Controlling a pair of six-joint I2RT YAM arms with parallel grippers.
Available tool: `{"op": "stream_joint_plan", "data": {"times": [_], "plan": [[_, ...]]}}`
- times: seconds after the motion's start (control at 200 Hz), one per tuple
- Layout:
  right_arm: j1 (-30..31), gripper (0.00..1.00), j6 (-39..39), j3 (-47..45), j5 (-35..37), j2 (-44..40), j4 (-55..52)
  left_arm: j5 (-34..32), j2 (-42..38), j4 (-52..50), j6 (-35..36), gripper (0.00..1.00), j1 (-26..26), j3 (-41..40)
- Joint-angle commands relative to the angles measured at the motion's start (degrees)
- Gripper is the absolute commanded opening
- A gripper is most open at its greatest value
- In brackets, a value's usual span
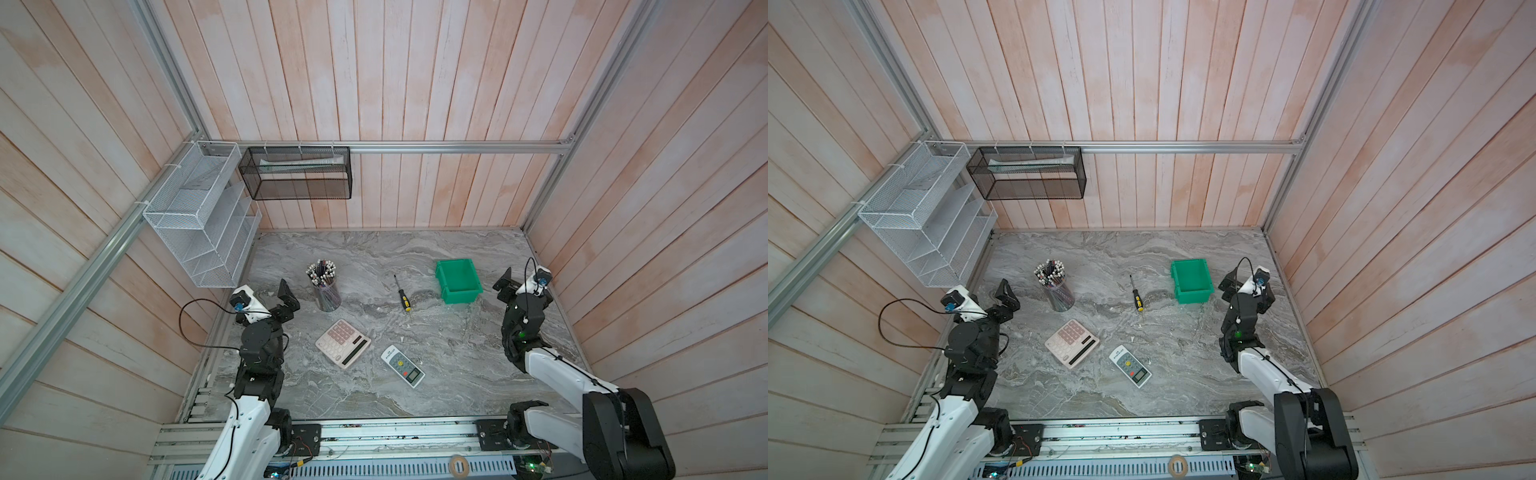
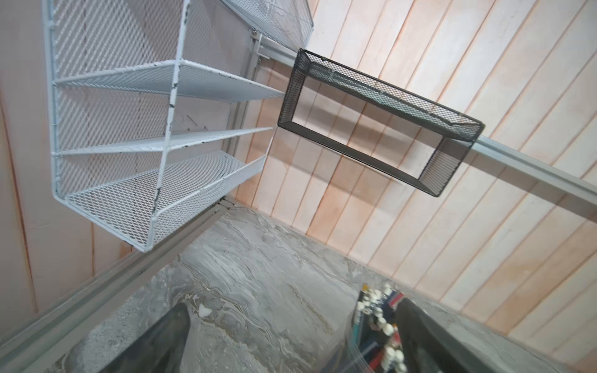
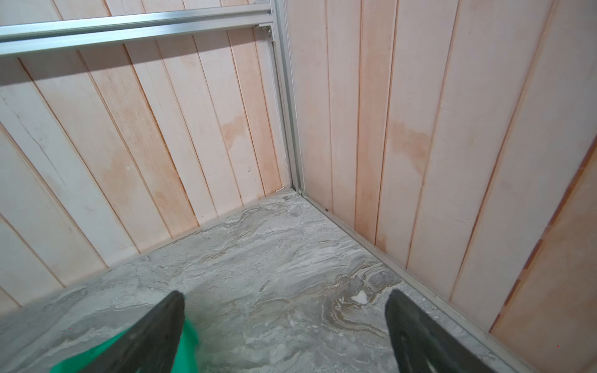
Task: Put the screwdriver in the bin
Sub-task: Pick up the screwdriver from the center of the table.
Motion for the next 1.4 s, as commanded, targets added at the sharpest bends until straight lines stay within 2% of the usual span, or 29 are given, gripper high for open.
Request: {"op": "stream_joint_plan", "data": {"times": [0.0, 0.04, 0.105, 0.25, 0.33, 0.395, 0.5, 0.58, 0.595, 0.685, 0.795, 0.905, 1.1, 1.395], "plan": [[0.3, 0.98, 4.92, 6.72, -9.57, -0.25, -19.65, 4.08, -0.91, -7.73, -3.28, 1.0, -4.32, 4.42], [0.83, 0.98, 5.24, 8.76, -11.96, -0.19, -21.72, 5.24, 0.37, -7.01, -2.7, 1.0, -6.86, 5.9], [2.69, 0.98, 5.08, 12.04, -12.25, 0.46, -24.51, 3.95, 3.45, -7.22, -0.56, 1.0, -13.84, 9.16], [7.33, 0.99, 1.96, 18.0, -18.51, 4.86, -29.12, -4.61, 12.33, -2.34, 13.62, 1.0, -33.95, 13.5], [9.28, 1.0, 1.69, 21.22, -23.08, 8.46, -32.23, 0.65, 18.24, 1.91, 19.74, 1.0, -38.92, 13.48], [11.68, 0.97, 1.03, 24.74, -25.3, 13.01, -35.79, 5.47, 22.41, 1.91, 17.61, 1.0, -39.44, 14.19], [15.67, 0.9, 0.4, 28.98, -25.47, 20.07, -39.2, 8.59, 26.64, 4.03, 12.26, 1.0, -39.52, 12.86], [17.09, 0.81, 0.91, 31.79, -27.02, 24.94, -40.9, 7.76, 27.68, 5.65, 9.75, 1.0, -39.48, 11.01], [18.9, 0.79, 1.02, 32.33, -27.11, 25.69, -41.16, 7.26, 27.71, 5.39, 9.29, 1.0, -39.52, 10.92], [22.04, 0.78, 1.18, 35.08, -27.07, 29.44, -41.85, 5.09, 27.2, 3.9, 8.27, 1.0, -39.51, 10.81], [24.35, 0.77, 2.23, 40.04, -28.02, 35.68, -44.01, 5.41, 27.94, 4.61, 7.73, 1.0, -39.24, 10.44], [25.5, 0.7, 3.02, 43.25, -30.41, 41.41, -44.78, 6.66, 29.8, 3.03, 8.22, 1.0, -39.26, 12.24], [26.24, 0.64, 4.62, 43.76, -32.44, 45.45, -43.36, 8.12, 30.47, 3.29, 8.19, 1.0, -38.62, 12.37], [28.06, 0.48, 3.66, 43.71, -32.46, 48.61, -45.36, 13.21, 30.26, 4.04, 5.17, 1.0, -34.02, 11.22]]}}
